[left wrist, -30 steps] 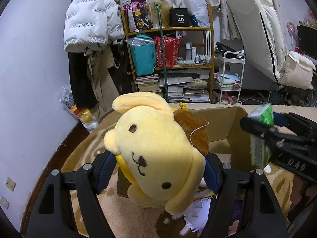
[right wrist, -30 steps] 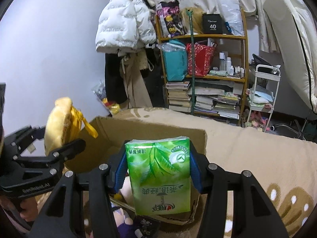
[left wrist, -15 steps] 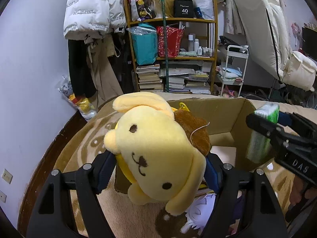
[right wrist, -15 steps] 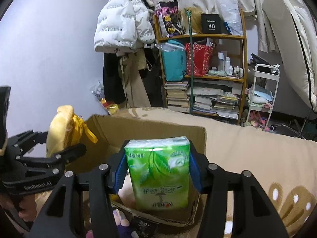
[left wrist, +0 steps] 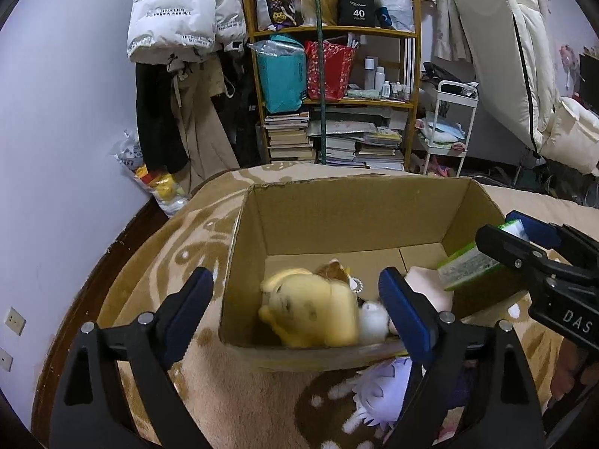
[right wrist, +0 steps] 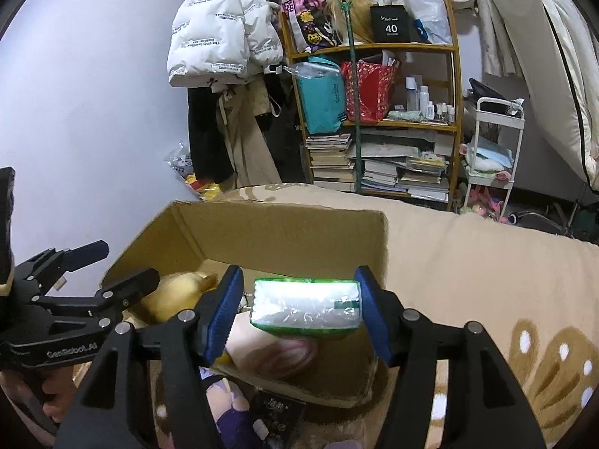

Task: Organize soft objects
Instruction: 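Release the dog plush into the box with the left gripper while the right gripper drops the tissue pack in, then move both open grippers down toward the white-haired doll and black tissue pack, then grasp the white-haired doll with the left gripper while the right gripper grasps the black Face tissue pack, then carry the doll over the box with the left gripper while the right gripper carries the tissue pack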

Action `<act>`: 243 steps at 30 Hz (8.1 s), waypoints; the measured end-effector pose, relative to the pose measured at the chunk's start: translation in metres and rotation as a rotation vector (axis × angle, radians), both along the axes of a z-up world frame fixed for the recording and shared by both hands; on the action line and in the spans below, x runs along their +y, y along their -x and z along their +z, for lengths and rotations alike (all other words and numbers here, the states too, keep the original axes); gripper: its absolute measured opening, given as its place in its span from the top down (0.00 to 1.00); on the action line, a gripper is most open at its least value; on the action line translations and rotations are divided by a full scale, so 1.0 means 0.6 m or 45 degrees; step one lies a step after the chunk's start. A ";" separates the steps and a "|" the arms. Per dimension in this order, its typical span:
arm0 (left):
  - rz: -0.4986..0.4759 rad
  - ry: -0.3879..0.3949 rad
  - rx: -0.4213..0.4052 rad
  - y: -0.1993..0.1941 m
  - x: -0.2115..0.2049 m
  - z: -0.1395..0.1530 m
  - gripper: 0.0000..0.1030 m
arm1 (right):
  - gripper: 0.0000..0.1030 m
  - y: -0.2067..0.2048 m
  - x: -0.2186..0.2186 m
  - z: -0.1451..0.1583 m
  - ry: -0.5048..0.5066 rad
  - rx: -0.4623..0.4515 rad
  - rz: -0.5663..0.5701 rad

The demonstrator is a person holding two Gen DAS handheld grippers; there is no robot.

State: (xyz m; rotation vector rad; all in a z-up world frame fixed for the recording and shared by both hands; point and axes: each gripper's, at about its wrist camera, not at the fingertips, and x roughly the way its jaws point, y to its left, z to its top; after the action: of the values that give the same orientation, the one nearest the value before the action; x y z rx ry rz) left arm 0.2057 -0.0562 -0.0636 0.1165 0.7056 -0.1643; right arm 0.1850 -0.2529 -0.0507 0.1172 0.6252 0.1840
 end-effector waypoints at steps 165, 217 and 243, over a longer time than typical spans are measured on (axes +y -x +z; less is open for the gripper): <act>-0.023 0.166 0.469 0.040 0.005 -0.102 0.40 | 0.46 0.039 0.046 -0.180 0.050 0.578 0.130; 0.004 0.117 -0.295 0.188 0.008 0.138 0.40 | 0.47 0.162 0.002 0.098 0.002 -0.108 -0.038; -0.042 0.078 -0.236 0.035 -0.011 0.099 0.39 | 0.47 0.022 0.002 0.080 0.035 -0.085 0.024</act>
State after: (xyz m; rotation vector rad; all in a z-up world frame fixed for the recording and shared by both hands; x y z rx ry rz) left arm 0.1849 -0.0628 -0.0045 0.0833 0.5137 -0.2040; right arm 0.1716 -0.2520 -0.0025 0.0784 0.5625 0.1965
